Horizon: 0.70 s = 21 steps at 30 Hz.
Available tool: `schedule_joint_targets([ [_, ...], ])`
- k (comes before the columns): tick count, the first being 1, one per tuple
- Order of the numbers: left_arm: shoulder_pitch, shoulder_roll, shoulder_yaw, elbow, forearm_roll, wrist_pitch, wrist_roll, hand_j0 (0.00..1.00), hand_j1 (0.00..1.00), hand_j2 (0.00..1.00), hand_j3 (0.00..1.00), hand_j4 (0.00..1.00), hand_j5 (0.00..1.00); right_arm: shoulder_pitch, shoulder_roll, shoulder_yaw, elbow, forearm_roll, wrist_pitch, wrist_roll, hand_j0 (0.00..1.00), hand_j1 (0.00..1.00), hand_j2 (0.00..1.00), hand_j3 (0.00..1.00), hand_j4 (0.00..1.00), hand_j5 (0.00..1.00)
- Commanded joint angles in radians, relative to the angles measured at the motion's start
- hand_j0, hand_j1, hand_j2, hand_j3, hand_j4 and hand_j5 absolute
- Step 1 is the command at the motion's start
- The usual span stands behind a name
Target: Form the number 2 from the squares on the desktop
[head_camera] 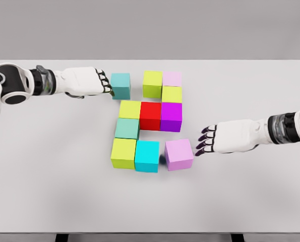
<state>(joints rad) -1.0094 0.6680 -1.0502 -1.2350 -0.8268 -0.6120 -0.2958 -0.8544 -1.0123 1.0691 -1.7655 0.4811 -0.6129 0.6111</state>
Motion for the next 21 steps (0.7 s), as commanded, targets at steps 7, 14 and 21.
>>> schedule_joint_targets([
  [7,-0.008,-0.034,0.001,0.052,0.002,0.001,0.000,0.85,0.85,0.85,0.85,0.85,0.85,-0.144,-0.091,0.161,0.001,-0.170,0.002,0.000,1.00,1.00,1.00,1.00,1.00,1.00],
  [14,-0.014,-0.048,0.001,0.072,0.005,0.001,0.001,0.87,0.87,0.87,0.87,0.87,0.87,-0.170,-0.088,0.212,0.000,-0.171,0.002,0.000,1.00,1.00,1.00,1.00,1.00,1.00],
  [21,-0.017,0.016,0.003,0.023,0.026,0.001,0.006,0.87,0.87,0.87,0.87,0.87,0.87,-0.176,-0.083,0.212,0.005,-0.173,0.002,0.000,1.00,1.00,1.00,1.00,1.00,1.00],
])
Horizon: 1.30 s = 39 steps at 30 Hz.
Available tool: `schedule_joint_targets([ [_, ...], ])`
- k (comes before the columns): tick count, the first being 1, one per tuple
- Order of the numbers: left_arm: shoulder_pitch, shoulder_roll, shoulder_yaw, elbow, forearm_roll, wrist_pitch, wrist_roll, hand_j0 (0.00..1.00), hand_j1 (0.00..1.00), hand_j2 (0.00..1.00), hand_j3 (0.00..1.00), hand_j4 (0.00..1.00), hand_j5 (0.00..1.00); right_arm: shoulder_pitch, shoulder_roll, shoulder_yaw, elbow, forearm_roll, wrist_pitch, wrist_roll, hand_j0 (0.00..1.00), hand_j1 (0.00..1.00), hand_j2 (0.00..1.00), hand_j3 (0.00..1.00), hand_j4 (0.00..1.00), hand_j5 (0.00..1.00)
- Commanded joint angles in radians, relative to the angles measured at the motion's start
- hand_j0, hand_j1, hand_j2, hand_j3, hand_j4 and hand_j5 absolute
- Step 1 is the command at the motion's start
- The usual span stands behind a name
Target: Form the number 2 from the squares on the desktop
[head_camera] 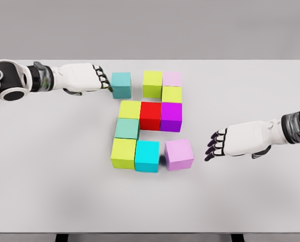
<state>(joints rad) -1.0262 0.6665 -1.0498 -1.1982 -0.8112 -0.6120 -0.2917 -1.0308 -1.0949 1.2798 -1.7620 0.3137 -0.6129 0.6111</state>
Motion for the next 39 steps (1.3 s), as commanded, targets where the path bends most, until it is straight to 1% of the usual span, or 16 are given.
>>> schedule_joint_targets([
  [1,0.000,0.022,0.001,-0.017,0.014,0.001,0.002,0.87,0.87,0.87,0.87,0.87,0.87,0.000,0.001,-0.001,0.001,-0.005,0.002,0.000,1.00,1.00,1.00,1.00,1.00,1.00],
  [3,0.005,0.038,0.001,-0.040,0.014,0.001,0.000,0.87,0.87,0.87,0.87,0.87,0.87,-0.018,0.016,0.001,0.001,-0.002,0.002,0.000,1.00,1.00,1.00,1.00,1.00,1.00],
  [9,0.012,0.022,-0.013,-0.026,0.003,0.001,-0.001,0.87,0.87,0.87,0.87,0.87,0.87,-0.020,0.044,0.001,0.002,-0.001,0.002,0.000,1.00,1.00,1.00,1.00,1.00,1.00],
  [13,0.011,-0.025,-0.019,0.026,-0.002,0.001,-0.003,0.87,0.87,0.87,0.87,0.87,0.87,-0.020,0.069,0.001,0.004,0.004,0.002,0.000,1.00,1.00,1.00,1.00,1.00,1.00],
  [19,0.008,-0.035,-0.029,0.052,-0.003,0.001,-0.004,0.87,0.87,0.87,0.87,0.87,0.87,-0.020,0.070,0.001,0.001,0.004,0.002,0.000,1.00,1.00,1.00,1.00,1.00,1.00],
  [22,0.005,-0.061,-0.029,0.081,-0.003,0.001,-0.006,0.87,0.87,0.87,0.87,0.87,0.87,-0.020,0.072,0.003,-0.002,0.002,0.002,0.000,1.00,1.00,1.00,1.00,1.00,1.00],
  [28,-0.003,-0.077,-0.029,0.101,-0.011,0.001,-0.006,0.87,0.87,0.87,0.87,0.87,0.87,-0.018,0.072,0.004,-0.004,-0.001,0.002,0.000,1.00,1.00,1.00,1.00,1.00,1.00],
  [31,-0.006,-0.077,-0.027,0.106,-0.011,0.001,-0.006,0.87,0.87,0.87,0.87,0.87,0.87,-0.017,0.087,0.006,-0.004,-0.001,0.002,0.000,1.00,1.00,1.00,1.00,1.00,1.00],
  [34,-0.008,-0.096,-0.029,0.140,-0.011,0.001,-0.006,0.87,0.87,0.87,0.87,0.87,0.87,-0.017,0.090,0.006,-0.004,-0.001,0.002,0.000,1.00,1.00,1.00,1.00,1.00,1.00],
  [39,-0.009,-0.100,-0.029,0.143,-0.013,0.001,-0.006,0.87,0.87,0.87,0.87,0.87,0.87,-0.018,0.084,0.003,-0.001,0.002,0.002,0.000,1.00,1.00,1.00,1.00,1.00,1.00],
])
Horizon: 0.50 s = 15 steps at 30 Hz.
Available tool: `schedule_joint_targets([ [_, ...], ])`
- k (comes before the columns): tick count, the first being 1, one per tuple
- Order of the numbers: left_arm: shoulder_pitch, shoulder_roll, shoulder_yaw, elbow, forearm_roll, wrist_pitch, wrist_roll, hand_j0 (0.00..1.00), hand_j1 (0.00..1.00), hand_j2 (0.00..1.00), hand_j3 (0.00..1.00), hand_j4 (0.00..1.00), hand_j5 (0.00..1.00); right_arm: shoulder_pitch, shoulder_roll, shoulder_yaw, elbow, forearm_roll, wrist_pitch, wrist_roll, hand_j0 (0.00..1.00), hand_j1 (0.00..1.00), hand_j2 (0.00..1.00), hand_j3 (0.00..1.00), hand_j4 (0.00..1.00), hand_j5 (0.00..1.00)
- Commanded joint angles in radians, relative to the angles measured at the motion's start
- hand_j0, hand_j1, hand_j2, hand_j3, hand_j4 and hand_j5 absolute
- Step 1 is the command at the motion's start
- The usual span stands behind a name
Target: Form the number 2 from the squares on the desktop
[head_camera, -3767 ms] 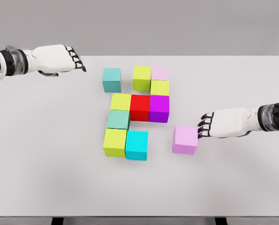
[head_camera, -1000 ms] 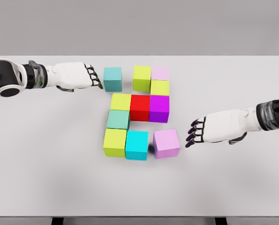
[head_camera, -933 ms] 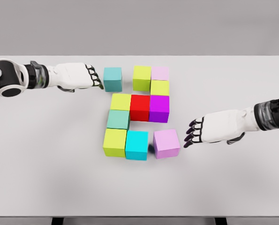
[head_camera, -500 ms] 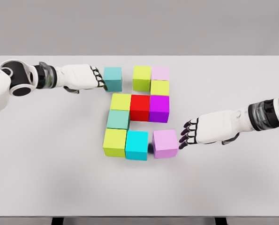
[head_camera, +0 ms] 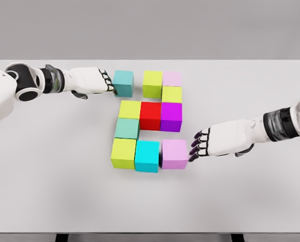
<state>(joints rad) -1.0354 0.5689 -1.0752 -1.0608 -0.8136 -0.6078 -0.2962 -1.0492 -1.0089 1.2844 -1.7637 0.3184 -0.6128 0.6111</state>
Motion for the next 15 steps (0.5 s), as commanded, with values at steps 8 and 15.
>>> schedule_joint_targets([
  [8,0.002,-0.006,-0.002,0.002,-0.007,-0.003,-0.001,0.87,0.87,0.87,0.87,0.87,0.87,-0.012,0.001,-0.013,0.050,0.002,0.002,0.000,1.00,1.00,1.00,1.00,1.00,1.00],
  [15,-0.008,0.005,0.000,0.002,-0.006,-0.003,-0.001,0.87,0.87,0.87,0.87,0.87,0.87,-0.018,0.033,-0.017,0.119,-0.001,0.002,0.000,1.00,1.00,1.00,1.00,1.00,1.00],
])
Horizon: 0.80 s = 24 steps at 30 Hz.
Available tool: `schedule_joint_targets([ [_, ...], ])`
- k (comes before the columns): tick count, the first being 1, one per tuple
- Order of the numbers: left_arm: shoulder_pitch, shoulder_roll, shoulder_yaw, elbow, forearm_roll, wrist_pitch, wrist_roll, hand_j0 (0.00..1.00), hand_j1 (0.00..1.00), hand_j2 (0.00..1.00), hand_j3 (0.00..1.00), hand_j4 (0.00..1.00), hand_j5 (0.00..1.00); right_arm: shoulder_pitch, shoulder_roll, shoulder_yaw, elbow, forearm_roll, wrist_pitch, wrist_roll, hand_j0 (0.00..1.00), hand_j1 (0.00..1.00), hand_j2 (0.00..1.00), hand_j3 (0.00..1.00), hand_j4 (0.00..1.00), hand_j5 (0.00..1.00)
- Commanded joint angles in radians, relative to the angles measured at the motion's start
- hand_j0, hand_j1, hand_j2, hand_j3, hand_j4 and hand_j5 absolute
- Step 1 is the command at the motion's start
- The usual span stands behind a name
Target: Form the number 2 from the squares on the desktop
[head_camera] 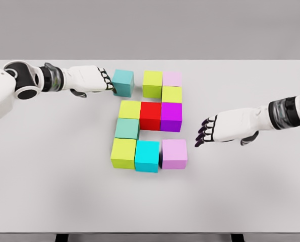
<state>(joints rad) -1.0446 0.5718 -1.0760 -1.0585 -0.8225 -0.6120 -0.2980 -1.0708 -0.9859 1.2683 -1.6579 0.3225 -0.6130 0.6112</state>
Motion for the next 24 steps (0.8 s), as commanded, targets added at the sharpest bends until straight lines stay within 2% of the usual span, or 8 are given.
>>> schedule_joint_targets([
  [1,0.000,0.000,-0.001,0.000,0.003,0.001,0.000,0.87,0.87,0.87,0.87,0.87,0.87,-0.003,0.016,-0.001,0.018,-0.007,0.002,0.000,1.00,1.00,1.00,1.00,1.00,1.00],
  [10,-0.005,-0.010,-0.002,0.000,0.000,0.001,0.000,0.87,0.87,0.87,0.87,0.87,0.87,-0.008,0.047,-0.007,0.069,-0.011,0.002,0.000,1.00,1.00,1.00,1.00,1.00,1.00],
  [22,-0.003,-0.032,-0.002,0.002,-0.006,0.001,0.000,0.87,0.87,0.87,0.87,0.87,0.87,-0.001,0.087,-0.007,0.070,-0.010,0.002,0.000,1.00,1.00,1.00,1.00,1.00,1.00],
  [24,-0.003,-0.030,-0.001,0.003,-0.006,0.001,0.000,0.90,0.90,0.90,0.90,0.90,0.90,0.000,0.087,-0.007,0.067,-0.010,0.002,0.000,1.00,1.00,1.00,1.00,1.00,1.00],
])
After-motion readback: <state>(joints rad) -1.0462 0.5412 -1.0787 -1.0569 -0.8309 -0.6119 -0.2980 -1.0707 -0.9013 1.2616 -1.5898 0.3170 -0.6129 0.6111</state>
